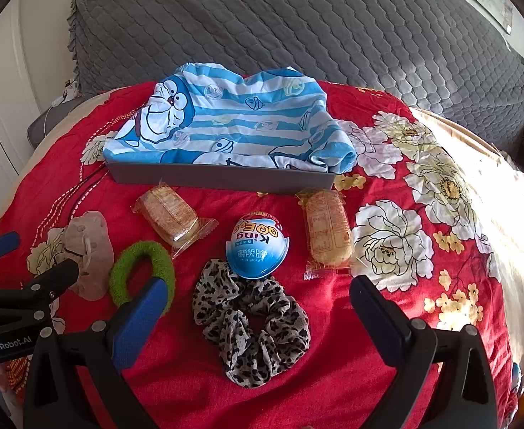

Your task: Organize objects

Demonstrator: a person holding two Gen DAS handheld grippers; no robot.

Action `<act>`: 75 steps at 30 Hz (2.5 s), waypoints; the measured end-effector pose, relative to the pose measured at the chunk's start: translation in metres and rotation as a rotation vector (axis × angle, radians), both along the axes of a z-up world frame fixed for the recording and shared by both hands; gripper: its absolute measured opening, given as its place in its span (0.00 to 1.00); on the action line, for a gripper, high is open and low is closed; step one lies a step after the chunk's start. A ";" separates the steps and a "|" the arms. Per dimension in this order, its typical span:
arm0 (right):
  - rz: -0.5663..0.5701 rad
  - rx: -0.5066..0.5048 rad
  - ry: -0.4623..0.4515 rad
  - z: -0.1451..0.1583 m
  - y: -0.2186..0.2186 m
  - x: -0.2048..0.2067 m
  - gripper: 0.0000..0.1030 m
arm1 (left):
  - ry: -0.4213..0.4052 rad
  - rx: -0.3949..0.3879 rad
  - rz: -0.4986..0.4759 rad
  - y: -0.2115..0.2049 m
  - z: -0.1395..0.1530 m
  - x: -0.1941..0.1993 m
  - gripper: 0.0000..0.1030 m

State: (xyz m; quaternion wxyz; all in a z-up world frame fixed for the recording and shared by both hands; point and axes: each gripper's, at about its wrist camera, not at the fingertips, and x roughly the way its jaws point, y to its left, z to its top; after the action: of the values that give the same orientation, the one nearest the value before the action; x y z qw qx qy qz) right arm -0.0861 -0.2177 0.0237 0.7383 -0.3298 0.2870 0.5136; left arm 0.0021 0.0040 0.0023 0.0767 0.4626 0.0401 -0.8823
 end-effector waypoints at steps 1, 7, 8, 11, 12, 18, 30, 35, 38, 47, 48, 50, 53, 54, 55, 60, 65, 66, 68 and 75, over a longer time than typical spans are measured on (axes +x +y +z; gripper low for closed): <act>0.000 0.001 0.000 0.000 0.000 0.000 1.00 | 0.000 -0.001 0.011 0.000 0.000 0.000 1.00; 0.153 0.005 -0.015 0.001 0.000 0.001 1.00 | -0.008 -0.026 0.179 0.001 0.002 0.000 1.00; 0.154 0.005 -0.015 0.002 0.000 0.001 1.00 | -0.007 -0.027 0.181 0.001 0.002 0.000 1.00; 0.159 0.005 -0.016 0.002 0.000 0.001 1.00 | -0.011 -0.032 0.205 0.001 0.002 0.000 1.00; 0.160 0.004 -0.017 0.002 0.000 0.001 1.00 | -0.011 -0.032 0.209 0.001 0.002 0.000 1.00; 0.165 0.000 -0.014 0.002 0.000 0.000 1.00 | -0.012 -0.031 0.217 0.001 0.002 0.000 1.00; 0.277 0.008 -0.023 0.001 -0.001 0.001 1.00 | -0.011 -0.029 0.247 0.000 0.003 0.000 1.00; 0.289 0.006 -0.022 0.002 0.000 0.000 1.00 | -0.012 -0.029 0.272 0.000 0.002 0.000 1.00; 0.301 0.010 -0.025 0.002 0.001 -0.002 1.00 | -0.014 -0.030 0.281 0.000 0.002 -0.001 1.00; 0.323 0.014 -0.019 0.002 0.003 -0.002 1.00 | -0.022 -0.024 0.306 -0.002 -0.001 -0.003 1.00; 0.326 0.014 -0.018 0.002 0.004 -0.002 1.00 | -0.023 -0.024 0.306 -0.002 -0.001 -0.004 1.00; 0.328 0.015 -0.018 0.002 0.004 -0.002 1.00 | -0.022 -0.024 0.311 -0.003 -0.001 -0.004 1.00; 0.332 0.016 -0.018 0.002 0.004 -0.002 1.00 | -0.022 -0.017 0.324 -0.004 -0.001 -0.006 1.00; 0.334 0.017 -0.018 0.002 0.004 -0.002 1.00 | -0.021 -0.015 0.333 -0.005 -0.001 -0.006 1.00; 0.336 0.017 -0.017 0.001 0.005 -0.003 1.00 | -0.021 -0.014 0.335 -0.005 -0.001 -0.007 1.00; 0.354 0.022 -0.019 0.002 0.008 -0.003 1.00 | -0.025 -0.016 0.345 -0.006 -0.001 -0.009 1.00; 0.365 0.026 -0.021 0.003 0.011 -0.003 1.00 | -0.027 -0.017 0.362 -0.007 -0.002 -0.013 1.00; 0.368 0.026 -0.021 0.003 0.011 -0.003 1.00 | -0.028 -0.015 0.374 -0.007 -0.003 -0.013 1.00; 0.373 0.027 -0.022 0.002 0.010 -0.003 1.00 | -0.030 -0.011 0.379 -0.008 -0.004 -0.015 1.00; 0.382 0.028 -0.018 0.002 0.019 0.001 1.00 | -0.038 -0.008 0.406 -0.011 -0.012 -0.020 1.00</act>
State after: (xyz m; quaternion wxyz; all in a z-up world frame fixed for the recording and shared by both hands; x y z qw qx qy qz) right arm -0.0848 -0.1988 0.0255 0.6345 -0.3727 0.2053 0.6452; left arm -0.0175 -0.0069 -0.0100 0.2554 0.4611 0.1275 -0.8402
